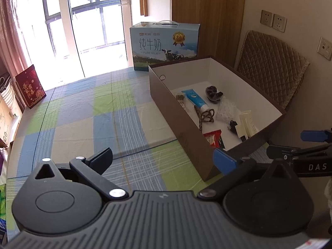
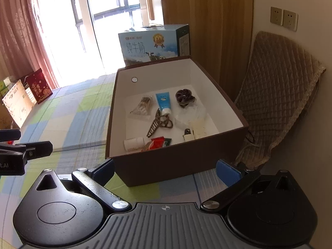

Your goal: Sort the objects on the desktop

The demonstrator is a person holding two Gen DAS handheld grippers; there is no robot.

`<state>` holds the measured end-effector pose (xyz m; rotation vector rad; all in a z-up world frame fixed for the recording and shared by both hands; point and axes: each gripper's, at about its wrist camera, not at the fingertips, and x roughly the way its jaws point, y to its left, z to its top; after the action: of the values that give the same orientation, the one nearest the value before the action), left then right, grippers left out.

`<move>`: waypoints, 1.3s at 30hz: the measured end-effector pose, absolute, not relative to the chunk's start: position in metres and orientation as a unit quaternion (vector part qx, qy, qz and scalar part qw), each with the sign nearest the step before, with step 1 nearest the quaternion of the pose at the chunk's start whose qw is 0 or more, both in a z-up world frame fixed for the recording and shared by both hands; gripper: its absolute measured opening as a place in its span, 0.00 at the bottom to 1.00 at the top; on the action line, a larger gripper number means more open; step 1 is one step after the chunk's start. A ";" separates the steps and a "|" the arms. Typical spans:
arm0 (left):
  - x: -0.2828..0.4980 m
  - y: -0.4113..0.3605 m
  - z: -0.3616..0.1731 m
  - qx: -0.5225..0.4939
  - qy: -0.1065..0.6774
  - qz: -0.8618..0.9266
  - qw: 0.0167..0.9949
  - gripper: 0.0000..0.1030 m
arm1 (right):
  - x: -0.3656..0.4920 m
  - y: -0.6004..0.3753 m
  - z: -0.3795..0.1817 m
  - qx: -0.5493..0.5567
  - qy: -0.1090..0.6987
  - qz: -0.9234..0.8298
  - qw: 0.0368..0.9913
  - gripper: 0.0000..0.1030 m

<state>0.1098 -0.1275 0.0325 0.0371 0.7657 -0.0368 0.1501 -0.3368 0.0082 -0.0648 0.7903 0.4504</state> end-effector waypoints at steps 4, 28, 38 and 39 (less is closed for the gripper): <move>0.102 -0.124 0.029 0.018 0.380 -0.023 0.924 0.99 | 0.142 -0.331 0.005 -0.033 0.389 0.210 0.896 0.98; 0.083 -0.104 0.016 0.025 0.402 -0.047 0.914 0.99 | 0.108 -0.312 -0.012 -0.043 0.418 0.176 0.890 0.98; 0.081 -0.104 0.009 0.033 0.410 -0.052 0.910 0.99 | 0.105 -0.309 -0.018 -0.048 0.428 0.171 0.886 0.98; 0.081 -0.105 0.008 0.035 0.411 -0.052 0.909 0.99 | 0.105 -0.309 -0.019 -0.048 0.430 0.170 0.885 0.98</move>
<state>0.0815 -0.1049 0.0076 0.0716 0.8484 -0.1082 0.1048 -0.3093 -0.0191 -0.1001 0.8942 0.3543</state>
